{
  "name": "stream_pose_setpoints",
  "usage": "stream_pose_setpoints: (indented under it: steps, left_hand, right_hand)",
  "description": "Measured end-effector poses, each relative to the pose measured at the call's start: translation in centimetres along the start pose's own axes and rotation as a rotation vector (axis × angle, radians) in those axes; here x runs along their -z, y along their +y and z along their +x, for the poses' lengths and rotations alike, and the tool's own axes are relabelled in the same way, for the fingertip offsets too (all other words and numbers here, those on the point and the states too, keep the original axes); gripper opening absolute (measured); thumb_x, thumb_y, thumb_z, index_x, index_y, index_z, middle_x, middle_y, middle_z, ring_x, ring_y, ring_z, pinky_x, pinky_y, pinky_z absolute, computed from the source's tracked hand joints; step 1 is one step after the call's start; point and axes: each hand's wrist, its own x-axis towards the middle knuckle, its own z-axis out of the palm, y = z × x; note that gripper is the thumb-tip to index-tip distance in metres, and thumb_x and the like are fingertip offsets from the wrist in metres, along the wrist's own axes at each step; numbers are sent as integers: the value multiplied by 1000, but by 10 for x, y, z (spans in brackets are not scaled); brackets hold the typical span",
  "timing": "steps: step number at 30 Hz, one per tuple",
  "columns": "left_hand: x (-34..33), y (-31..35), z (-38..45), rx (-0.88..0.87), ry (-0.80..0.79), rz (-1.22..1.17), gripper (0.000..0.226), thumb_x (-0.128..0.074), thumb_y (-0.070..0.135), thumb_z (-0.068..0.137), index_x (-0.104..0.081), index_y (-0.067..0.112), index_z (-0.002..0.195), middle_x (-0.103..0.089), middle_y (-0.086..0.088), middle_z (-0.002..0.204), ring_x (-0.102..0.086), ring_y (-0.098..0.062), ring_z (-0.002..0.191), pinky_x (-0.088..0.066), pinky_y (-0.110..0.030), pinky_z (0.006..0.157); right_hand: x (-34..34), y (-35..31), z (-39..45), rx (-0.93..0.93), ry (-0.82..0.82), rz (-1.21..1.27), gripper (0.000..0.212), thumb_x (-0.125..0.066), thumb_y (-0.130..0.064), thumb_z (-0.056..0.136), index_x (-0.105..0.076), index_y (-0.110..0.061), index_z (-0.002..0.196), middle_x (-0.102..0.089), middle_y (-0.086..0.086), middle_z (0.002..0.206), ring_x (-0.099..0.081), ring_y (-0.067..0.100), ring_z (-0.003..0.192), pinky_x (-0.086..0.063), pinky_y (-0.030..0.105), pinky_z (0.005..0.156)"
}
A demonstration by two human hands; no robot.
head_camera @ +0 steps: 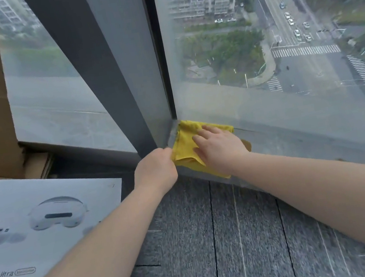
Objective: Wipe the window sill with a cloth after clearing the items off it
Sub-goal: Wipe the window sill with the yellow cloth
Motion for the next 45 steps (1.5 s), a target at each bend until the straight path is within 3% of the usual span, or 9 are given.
stream_pose_setpoints:
  steps: [3,7,12,22,27,31,34,38,45]
  left_hand:
    - [-1,-4,-5,-2,48,32,26,-40,17,93,-60,13,109,-62,-6,105,-60,-31,98,-51,-44,77]
    - [-9,-4,-9,-53,62,-56,31,-42,14,95,-56,9,122,-57,-8,124,-57,-30,112,-49,-44,87]
    - [-21,6,-7,-104,3,-10,48,-42,17,97,-39,6,143,-38,-8,150,-33,-22,141,-32,-36,113]
    - [-39,74,6,-80,-196,61,33,-38,18,96,-48,8,126,-45,-7,137,-48,-29,125,-42,-41,97]
    - [-60,117,6,-248,-262,117,55,-31,23,100,-16,9,151,-12,-5,161,-13,-19,148,-21,-35,118]
    - [-70,131,6,-316,-259,172,59,-31,18,98,-9,8,152,-6,-7,162,-8,-19,149,-14,-33,120]
    - [-68,124,8,-325,-265,203,61,-32,22,99,-6,9,153,-2,-5,162,-6,-17,149,-12,-32,120]
    - [-63,110,13,-396,-264,270,63,-34,28,101,-2,13,153,2,-2,162,-6,-15,149,-8,-29,119]
    - [-59,113,14,-395,-271,298,64,-36,31,100,-5,15,153,-2,1,162,-8,-13,149,-16,-30,117]
  right_hand:
    - [-19,-14,18,-66,-71,72,62,-22,-49,101,-13,-17,153,-7,4,163,0,22,150,-5,43,120]
    - [-55,-23,28,-105,-52,90,71,-11,-61,96,5,-23,153,7,1,163,10,19,150,7,50,119]
    - [-61,-12,20,-63,4,61,72,-7,-65,93,5,-28,153,8,-3,162,9,15,149,8,50,119]
    - [-56,69,-65,-180,-77,55,86,5,-75,76,11,-34,151,12,-8,161,12,11,149,11,44,119]
    - [-53,117,-121,-257,-140,11,81,-8,-74,84,15,-34,150,15,-8,161,13,11,148,7,44,120]
    - [-47,137,-141,-291,-215,11,82,-8,-75,83,19,-34,149,19,-8,160,17,11,147,8,44,121]
    - [-47,130,-134,-318,-206,26,93,3,-78,71,17,-31,150,19,-5,160,17,13,148,10,44,120]
    - [-50,112,-104,-280,-165,45,104,4,-84,63,13,-29,151,15,-2,161,14,15,149,10,42,119]
    - [-45,117,-101,-174,-165,-4,83,-17,-73,88,12,-28,152,14,-4,161,14,13,148,6,42,121]
